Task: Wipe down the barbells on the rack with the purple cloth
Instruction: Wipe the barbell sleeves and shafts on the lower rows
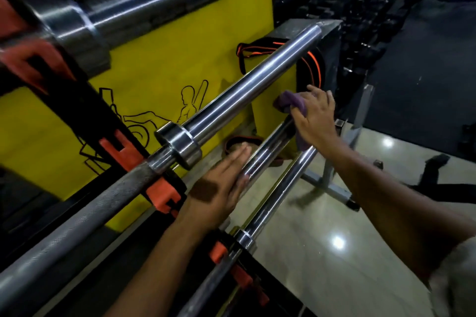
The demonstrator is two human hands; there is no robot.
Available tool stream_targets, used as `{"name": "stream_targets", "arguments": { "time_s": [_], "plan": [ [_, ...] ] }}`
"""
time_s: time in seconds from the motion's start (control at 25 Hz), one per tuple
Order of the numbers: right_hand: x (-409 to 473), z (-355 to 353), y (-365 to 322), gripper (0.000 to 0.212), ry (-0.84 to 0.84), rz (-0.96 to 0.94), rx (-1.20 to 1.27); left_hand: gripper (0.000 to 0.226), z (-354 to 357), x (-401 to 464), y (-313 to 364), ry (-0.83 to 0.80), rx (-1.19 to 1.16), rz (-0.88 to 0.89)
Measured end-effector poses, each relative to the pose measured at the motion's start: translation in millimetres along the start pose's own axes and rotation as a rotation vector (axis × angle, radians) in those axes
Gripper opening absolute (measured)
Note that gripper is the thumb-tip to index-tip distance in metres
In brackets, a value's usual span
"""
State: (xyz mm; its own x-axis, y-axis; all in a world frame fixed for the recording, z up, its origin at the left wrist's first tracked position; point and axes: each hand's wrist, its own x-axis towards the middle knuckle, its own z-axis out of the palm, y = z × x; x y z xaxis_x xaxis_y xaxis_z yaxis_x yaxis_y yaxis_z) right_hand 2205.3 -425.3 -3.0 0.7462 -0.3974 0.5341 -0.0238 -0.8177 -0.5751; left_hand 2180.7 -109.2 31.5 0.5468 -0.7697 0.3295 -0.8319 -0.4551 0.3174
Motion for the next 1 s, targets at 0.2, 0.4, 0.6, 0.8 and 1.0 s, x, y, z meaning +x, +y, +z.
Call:
{"name": "stream_targets", "arguments": {
  "time_s": [0.2, 0.4, 0.6, 0.8, 1.0],
  "plan": [
    [-62, 37, -47, 0.058, -0.201, -0.303, -0.235, 0.051, -5, -86, -13, -0.118, 0.226, 0.075],
    [-17, 25, -42, 0.050, -0.221, -0.253, -0.283, 0.054, -4, -91, -18, -0.100, 0.218, 0.057],
    [-73, 44, -90, 0.041, -0.229, -0.328, -0.223, 0.052, -3, -89, -18, -0.061, 0.215, 0.073],
    [-44, 26, -42, 0.045, -0.252, -0.388, -0.166, 0.052, -3, -90, -16, -0.050, 0.225, 0.079],
    [-80, 44, -79, 0.044, -0.185, -0.271, -0.169, 0.055, -3, -90, -16, -0.067, 0.239, 0.059]
  ]
}}
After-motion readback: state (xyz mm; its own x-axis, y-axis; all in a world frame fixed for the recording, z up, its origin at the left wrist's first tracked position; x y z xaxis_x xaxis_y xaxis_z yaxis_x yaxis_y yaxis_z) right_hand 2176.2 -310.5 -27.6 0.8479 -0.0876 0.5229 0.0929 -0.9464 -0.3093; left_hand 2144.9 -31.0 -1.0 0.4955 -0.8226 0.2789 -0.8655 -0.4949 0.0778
